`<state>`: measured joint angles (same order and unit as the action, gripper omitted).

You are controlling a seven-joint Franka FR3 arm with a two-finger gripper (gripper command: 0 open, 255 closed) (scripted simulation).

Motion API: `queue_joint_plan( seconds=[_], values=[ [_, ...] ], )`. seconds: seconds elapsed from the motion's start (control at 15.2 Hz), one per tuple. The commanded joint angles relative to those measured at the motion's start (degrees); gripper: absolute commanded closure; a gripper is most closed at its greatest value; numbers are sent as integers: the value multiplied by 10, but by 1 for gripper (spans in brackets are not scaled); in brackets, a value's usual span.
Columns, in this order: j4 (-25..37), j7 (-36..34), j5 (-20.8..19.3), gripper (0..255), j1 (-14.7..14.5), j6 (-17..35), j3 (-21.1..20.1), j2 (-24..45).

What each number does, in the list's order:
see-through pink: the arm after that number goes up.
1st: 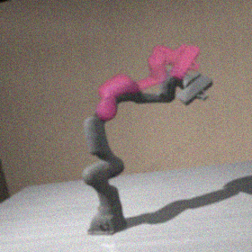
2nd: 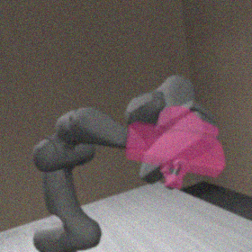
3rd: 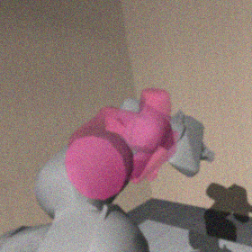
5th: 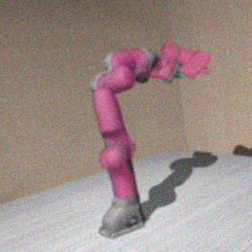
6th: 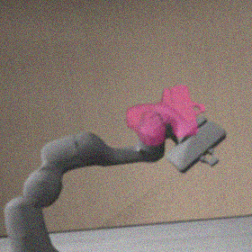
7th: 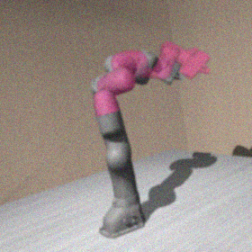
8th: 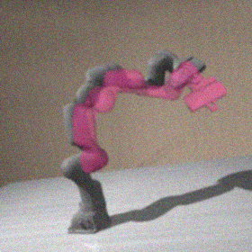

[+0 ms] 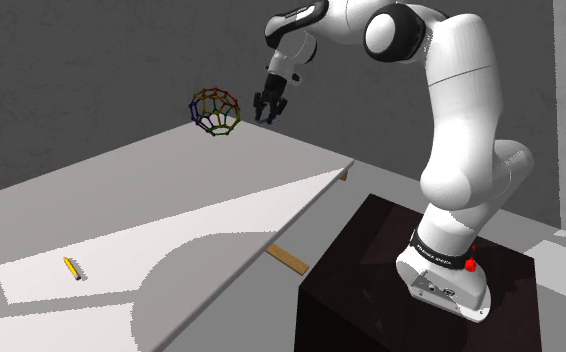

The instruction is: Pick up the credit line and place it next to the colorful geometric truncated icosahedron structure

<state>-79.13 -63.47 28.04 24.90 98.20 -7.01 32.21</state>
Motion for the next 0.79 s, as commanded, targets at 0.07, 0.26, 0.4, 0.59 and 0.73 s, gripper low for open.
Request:
queue_joint_plan(
  seconds=[0.07,0.26,0.4,0.59,0.73],
  values=[
    [-14,9,1,255,-1,18,0,5],
    [-25,18,2,255,-2,34,1,13],
    [-32,23,3,255,-2,45,1,18],
    [-38,29,4,255,-3,56,1,24],
    [-38,29,4,255,-3,56,1,25]
  ],
)
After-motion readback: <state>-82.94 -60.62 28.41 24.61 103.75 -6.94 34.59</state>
